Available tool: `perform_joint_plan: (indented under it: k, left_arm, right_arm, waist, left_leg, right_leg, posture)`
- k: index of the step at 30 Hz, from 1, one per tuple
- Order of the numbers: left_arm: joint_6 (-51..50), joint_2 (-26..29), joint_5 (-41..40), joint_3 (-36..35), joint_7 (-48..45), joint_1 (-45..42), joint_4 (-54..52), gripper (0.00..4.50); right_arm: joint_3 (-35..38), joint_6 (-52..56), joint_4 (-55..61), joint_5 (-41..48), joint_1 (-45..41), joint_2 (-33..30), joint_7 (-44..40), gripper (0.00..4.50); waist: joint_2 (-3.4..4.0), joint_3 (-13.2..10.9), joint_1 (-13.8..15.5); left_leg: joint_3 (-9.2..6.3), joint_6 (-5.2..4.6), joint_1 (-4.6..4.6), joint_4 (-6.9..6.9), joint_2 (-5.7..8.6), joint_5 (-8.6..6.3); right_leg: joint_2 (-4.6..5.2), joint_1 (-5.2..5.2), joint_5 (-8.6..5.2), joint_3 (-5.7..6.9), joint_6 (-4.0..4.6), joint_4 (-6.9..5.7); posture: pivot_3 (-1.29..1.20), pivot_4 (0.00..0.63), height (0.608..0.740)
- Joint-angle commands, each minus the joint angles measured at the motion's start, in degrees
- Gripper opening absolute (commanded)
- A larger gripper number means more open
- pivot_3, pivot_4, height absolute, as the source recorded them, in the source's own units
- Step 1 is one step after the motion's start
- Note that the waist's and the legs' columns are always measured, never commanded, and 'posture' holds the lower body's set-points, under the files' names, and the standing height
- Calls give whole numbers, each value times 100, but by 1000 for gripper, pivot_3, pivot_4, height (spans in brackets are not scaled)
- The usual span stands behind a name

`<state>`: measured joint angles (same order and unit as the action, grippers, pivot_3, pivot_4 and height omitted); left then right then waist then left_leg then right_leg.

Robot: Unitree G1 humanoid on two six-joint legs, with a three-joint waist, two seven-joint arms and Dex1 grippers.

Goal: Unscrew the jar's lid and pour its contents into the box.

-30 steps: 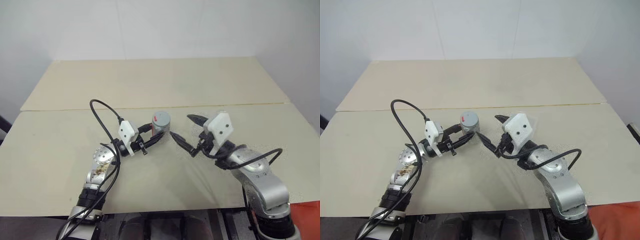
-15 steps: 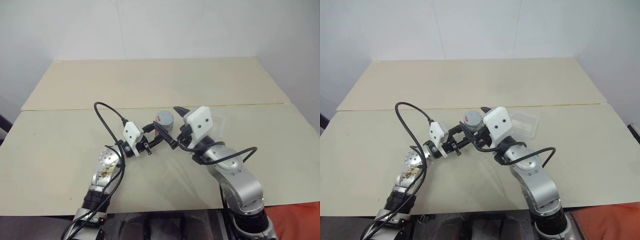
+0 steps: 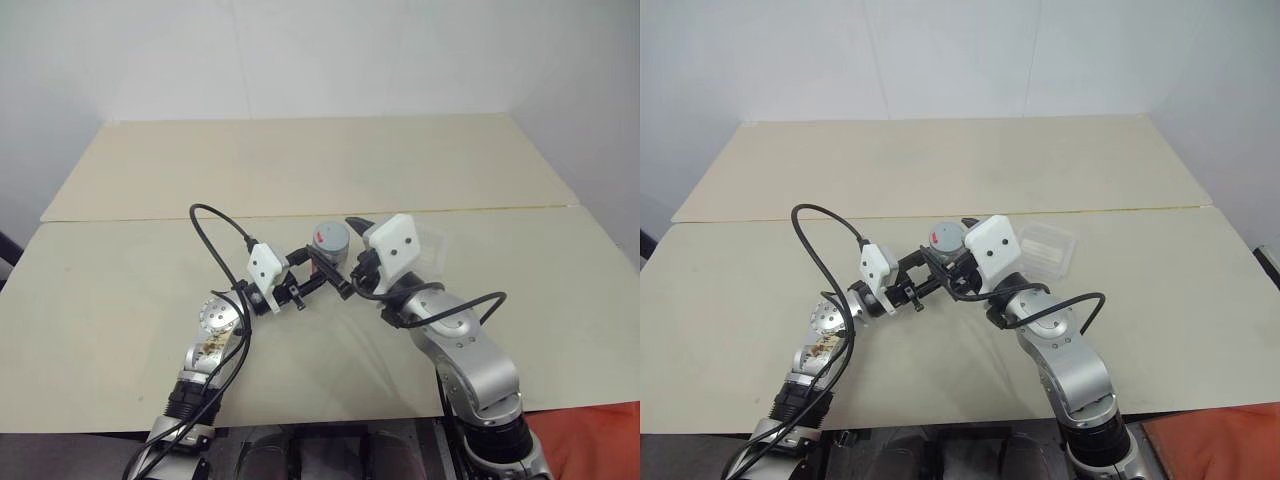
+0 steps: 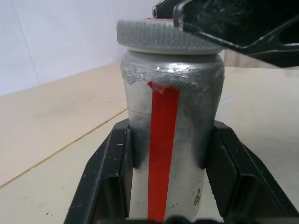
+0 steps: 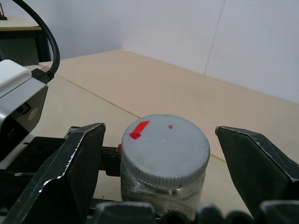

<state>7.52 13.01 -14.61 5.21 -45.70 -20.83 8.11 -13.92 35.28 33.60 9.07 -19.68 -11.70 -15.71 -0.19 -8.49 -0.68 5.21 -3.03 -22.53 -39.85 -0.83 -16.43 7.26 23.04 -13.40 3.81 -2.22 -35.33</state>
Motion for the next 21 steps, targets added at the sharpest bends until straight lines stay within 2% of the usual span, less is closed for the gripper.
perform_joint_plan:
  k: [1, 4, 6, 19, 20, 21]
  left_arm:
    - [138, -5, -45, 6, -22, -38, -236, 1854]
    - [134, -4, -50, 7, -33, -32, -231, 1854]
    - [129, 4, -53, 8, -48, -30, -224, 1854]
    - [119, 27, -78, -1, -115, -65, -181, 1854]
    - [119, 28, -80, 1, -120, -65, -184, 1854]
    - [116, 27, -82, 2, -123, -74, -178, 1854]
  right_arm:
    - [81, -20, 137, 10, -46, 41, 20, 4409]
    - [67, -12, 129, -4, -34, 36, 28, 3848]
    - [46, 0, 134, -23, -25, 27, 36, 3160]
    - [49, -9, 113, -92, -20, 20, 29, 3160]
    - [65, -13, 119, -61, -13, 33, 8, 2877]
    - [76, -15, 114, -51, -16, 35, -5, 2792]
  waist:
    - [0, 0, 0]
    - [0, 0, 0]
    - [0, 0, 0]
    - [0, 0, 0]
    - [0, 0, 0]
    - [0, 0, 0]
  left_leg:
    - [0, 0, 0, 0, 0, 0]
    - [0, 0, 0, 0, 0, 0]
    - [0, 0, 0, 0, 0, 0]
    - [0, 0, 0, 0, 0, 0]
    - [0, 0, 0, 0, 0, 0]
    - [0, 0, 0, 0, 0, 0]
  right_leg:
    - [0, 0, 0, 0, 0, 0]
    - [0, 0, 0, 0, 0, 0]
    - [0, 0, 0, 0, 0, 0]
    - [0, 0, 0, 0, 0, 0]
    - [0, 0, 0, 0, 0, 0]
    - [0, 0, 0, 0, 0, 0]
  posture:
    - [0, 150, 740]
    - [0, 150, 740]
    - [0, 150, 740]
    - [0, 150, 740]
    - [0, 150, 740]
    - [0, 150, 740]
